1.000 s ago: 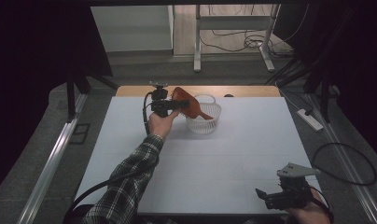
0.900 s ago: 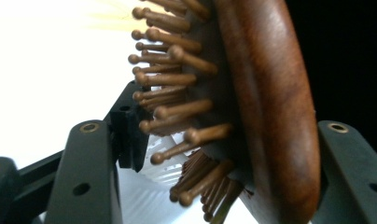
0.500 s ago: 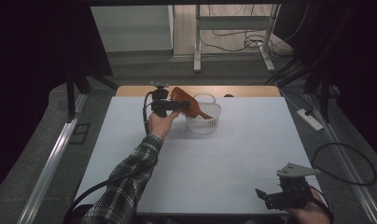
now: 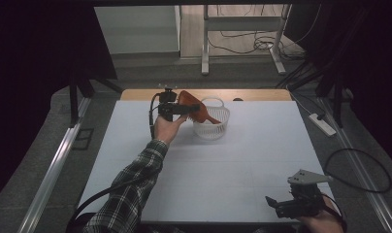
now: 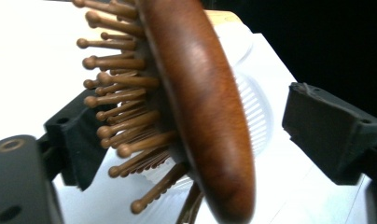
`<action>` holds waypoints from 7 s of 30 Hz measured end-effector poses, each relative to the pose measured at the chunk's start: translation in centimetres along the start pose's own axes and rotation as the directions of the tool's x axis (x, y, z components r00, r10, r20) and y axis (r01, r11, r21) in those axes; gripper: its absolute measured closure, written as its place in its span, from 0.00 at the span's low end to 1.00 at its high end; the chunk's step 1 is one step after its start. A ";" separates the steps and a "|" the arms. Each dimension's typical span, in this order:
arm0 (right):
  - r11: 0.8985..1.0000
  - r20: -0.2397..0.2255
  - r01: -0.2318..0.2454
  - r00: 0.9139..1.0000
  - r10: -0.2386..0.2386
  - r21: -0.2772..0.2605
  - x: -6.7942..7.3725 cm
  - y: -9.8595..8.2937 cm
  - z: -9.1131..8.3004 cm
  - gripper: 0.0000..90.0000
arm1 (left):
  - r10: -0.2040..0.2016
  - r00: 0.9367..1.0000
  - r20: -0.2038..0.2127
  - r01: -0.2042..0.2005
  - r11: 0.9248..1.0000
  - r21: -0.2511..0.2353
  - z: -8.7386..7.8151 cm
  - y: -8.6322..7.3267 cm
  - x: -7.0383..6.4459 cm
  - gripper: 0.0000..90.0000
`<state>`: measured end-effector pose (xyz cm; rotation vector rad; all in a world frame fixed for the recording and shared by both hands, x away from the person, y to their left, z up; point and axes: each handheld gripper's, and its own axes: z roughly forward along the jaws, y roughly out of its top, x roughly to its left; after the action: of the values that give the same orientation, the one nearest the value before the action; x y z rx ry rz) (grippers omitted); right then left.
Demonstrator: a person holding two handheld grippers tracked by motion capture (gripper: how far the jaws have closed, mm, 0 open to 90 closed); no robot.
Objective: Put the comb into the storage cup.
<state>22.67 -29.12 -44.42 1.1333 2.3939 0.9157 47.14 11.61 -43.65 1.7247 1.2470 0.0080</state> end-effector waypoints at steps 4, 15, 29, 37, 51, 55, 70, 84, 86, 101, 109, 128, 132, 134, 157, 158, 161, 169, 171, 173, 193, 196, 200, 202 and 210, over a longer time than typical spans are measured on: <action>1.000 0.000 0.000 1.000 0.000 -0.001 0.0 0.0 0.0 0.01 | 0.013 1.000 0.001 -0.014 1.000 0.005 -0.2 0.1 -0.2 0.10; 1.000 0.004 -0.014 1.000 0.014 -0.004 -0.1 0.0 0.0 0.00 | 0.108 0.994 -0.022 -0.107 0.993 0.047 -0.7 0.1 -0.6 0.04; 1.000 0.005 -0.011 1.000 0.011 0.000 0.0 0.0 0.0 0.00 | 0.193 0.980 -0.056 -0.191 0.981 0.038 -2.0 0.1 -0.6 0.00; 1.000 0.005 -0.011 1.000 0.011 0.001 0.0 0.0 0.0 0.00 | 0.244 0.967 -0.080 -0.239 0.969 0.060 -2.4 -0.1 -0.6 0.00; 1.000 0.003 -0.012 1.000 0.012 0.004 0.0 0.0 0.0 0.00 | 0.301 0.948 -0.104 -0.294 0.953 0.077 -3.5 -0.4 -0.6 0.00; 1.000 0.004 -0.012 1.000 0.012 0.005 0.0 0.0 0.1 0.00 | 0.309 0.945 -0.108 -0.302 0.950 0.075 -3.8 -0.6 -0.6 0.00; 1.000 0.011 -0.018 1.000 0.018 0.006 -0.1 0.0 0.1 0.00 | 0.329 0.939 -0.103 -0.322 0.943 0.078 -4.7 -1.3 -0.5 0.00; 1.000 0.015 -0.023 1.000 0.023 0.009 -0.1 0.0 0.1 0.00 | 0.359 0.928 -0.102 -0.352 0.933 0.073 -5.4 -2.1 -0.8 0.00; 1.000 0.014 -0.022 1.000 0.022 0.010 -0.1 0.0 0.1 0.00 | 0.366 0.925 -0.101 -0.360 0.930 0.076 -5.5 -2.2 -0.8 0.00; 1.000 0.013 -0.019 1.000 0.019 0.015 -0.1 0.1 0.1 0.00 | 0.383 0.917 -0.115 -0.378 0.924 0.062 -6.8 -3.3 -0.6 0.00; 1.000 0.015 -0.015 1.000 0.015 0.018 0.0 0.1 0.2 0.00 | 0.368 0.925 -0.096 -0.364 0.930 0.060 -7.5 -4.0 -0.1 0.00; 1.000 0.019 -0.015 1.000 0.014 0.020 0.0 0.1 0.2 0.00 | 0.380 0.920 -0.093 -0.376 0.925 0.062 -8.7 -5.7 -0.2 0.00; 1.000 0.019 -0.014 1.000 0.014 0.021 0.0 0.1 0.2 0.00 | 0.379 0.921 -0.093 -0.375 0.925 0.057 -8.9 -6.3 -0.2 0.00; 1.000 0.020 -0.014 1.000 0.014 0.021 0.0 0.1 0.2 0.00 | 0.375 0.923 -0.088 -0.372 0.927 0.053 -9.0 -6.6 -0.1 0.00; 1.000 0.020 -0.018 1.000 0.018 0.017 0.0 0.1 0.1 0.00 | 0.388 0.917 -0.098 -0.384 0.922 0.059 -11.9 -9.7 -0.3 0.00; 1.000 0.020 -0.019 1.000 0.018 0.017 0.0 0.1 0.1 0.00 | 0.386 0.917 -0.099 -0.382 0.923 0.056 -12.0 -9.8 -0.3 0.00; 1.000 0.021 -0.018 1.000 0.018 0.017 0.0 0.1 0.1 0.00 | 0.384 0.917 -0.104 -0.380 0.923 0.056 -12.4 -10.2 -0.4 0.00; 1.000 0.019 -0.018 1.000 0.018 0.016 0.0 0.1 0.1 0.00 | 0.389 0.914 -0.113 -0.385 0.921 0.054 -13.4 -11.2 -0.9 0.00; 1.000 0.019 -0.019 1.000 0.018 0.016 0.0 0.1 0.1 0.00 | 0.391 0.913 -0.115 -0.387 0.921 0.055 -13.6 -11.5 -0.9 0.00; 1.000 0.019 -0.018 1.000 0.018 0.017 0.0 0.1 0.1 0.00 | 0.391 0.913 -0.118 -0.387 0.920 0.054 -13.8 -11.8 -1.0 0.00; 1.000 0.022 -0.024 0.999 0.024 0.011 0.0 0.1 0.1 0.00 | 0.418 0.896 -0.151 -0.412 0.908 0.073 -16.0 -15.0 -1.6 0.00; 1.000 0.022 -0.023 1.000 0.023 0.011 0.0 0.1 0.1 0.00 | 0.415 0.898 -0.145 -0.410 0.910 0.064 -16.4 -15.5 -1.5 0.00; 1.000 0.022 -0.023 1.000 0.022 0.011 0.0 0.1 0.1 0.00 | 0.414 0.895 -0.163 -0.408 0.910 0.074 -16.8 -16.0 -1.6 0.00; 1.000 0.022 -0.022 1.000 0.022 0.010 0.0 0.1 0.1 0.00 | 0.415 0.893 -0.172 -0.408 0.910 0.078 -17.1 -16.3 -1.6 0.00; 1.000 0.025 -0.024 0.999 0.023 0.010 0.0 0.1 0.1 0.00 | 0.400 0.899 -0.179 -0.392 0.917 0.077 -18.0 -17.3 -1.7 0.00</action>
<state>22.77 -29.05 -44.41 1.1720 2.3734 0.8926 24.85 22.79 -45.24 2.0242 1.0121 0.4029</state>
